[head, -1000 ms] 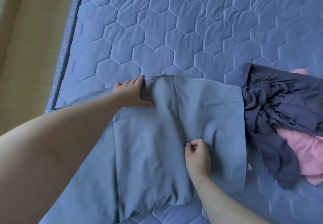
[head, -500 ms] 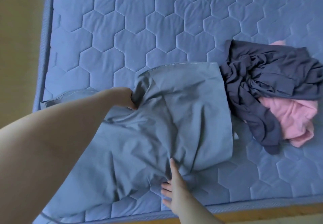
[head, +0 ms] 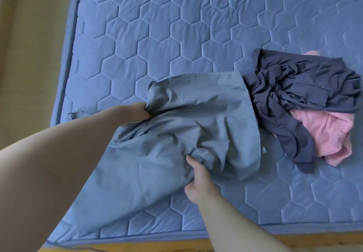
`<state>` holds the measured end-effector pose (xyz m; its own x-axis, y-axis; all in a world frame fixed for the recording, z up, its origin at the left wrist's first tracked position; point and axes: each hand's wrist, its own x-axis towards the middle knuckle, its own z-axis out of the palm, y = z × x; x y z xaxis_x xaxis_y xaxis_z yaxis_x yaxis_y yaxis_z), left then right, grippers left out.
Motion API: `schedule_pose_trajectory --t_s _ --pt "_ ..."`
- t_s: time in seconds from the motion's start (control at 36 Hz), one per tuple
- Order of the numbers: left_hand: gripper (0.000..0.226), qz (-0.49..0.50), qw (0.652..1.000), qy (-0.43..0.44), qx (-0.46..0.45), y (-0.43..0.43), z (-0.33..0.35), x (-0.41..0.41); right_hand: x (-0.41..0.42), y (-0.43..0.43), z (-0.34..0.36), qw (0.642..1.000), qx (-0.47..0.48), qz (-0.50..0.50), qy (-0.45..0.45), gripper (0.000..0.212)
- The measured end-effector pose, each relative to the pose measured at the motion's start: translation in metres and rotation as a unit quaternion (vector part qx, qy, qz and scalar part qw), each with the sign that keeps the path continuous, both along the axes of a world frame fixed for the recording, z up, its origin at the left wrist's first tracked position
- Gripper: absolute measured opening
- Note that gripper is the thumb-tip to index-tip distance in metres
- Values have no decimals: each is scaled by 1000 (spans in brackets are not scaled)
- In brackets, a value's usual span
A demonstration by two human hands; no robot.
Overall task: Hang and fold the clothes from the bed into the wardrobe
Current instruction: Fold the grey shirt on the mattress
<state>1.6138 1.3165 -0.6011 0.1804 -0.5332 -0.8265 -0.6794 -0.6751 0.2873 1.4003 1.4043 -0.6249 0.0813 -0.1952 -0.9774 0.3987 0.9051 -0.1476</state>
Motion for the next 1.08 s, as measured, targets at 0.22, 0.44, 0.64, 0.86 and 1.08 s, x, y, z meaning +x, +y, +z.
schedule_pose_trajectory --t_s 0.22,0.44,0.64,0.86,1.08 --pt "26 203 963 97 -145 -27 61 15 -5 -89 67 987 -115 114 7 15" --pt "31 404 850 182 -283 -44 138 55 0 -185 149 950 -261 160 54 24" --pt "25 464 760 259 -374 -24 161 57 11 -222 196 883 -420 138 156 24" --pt "27 515 786 268 -212 56 81 23 -24 -183 124 887 -365 221 176 27" --pt "86 421 887 187 20 145 20 -14 -83 -119 52 868 -228 402 182 16"
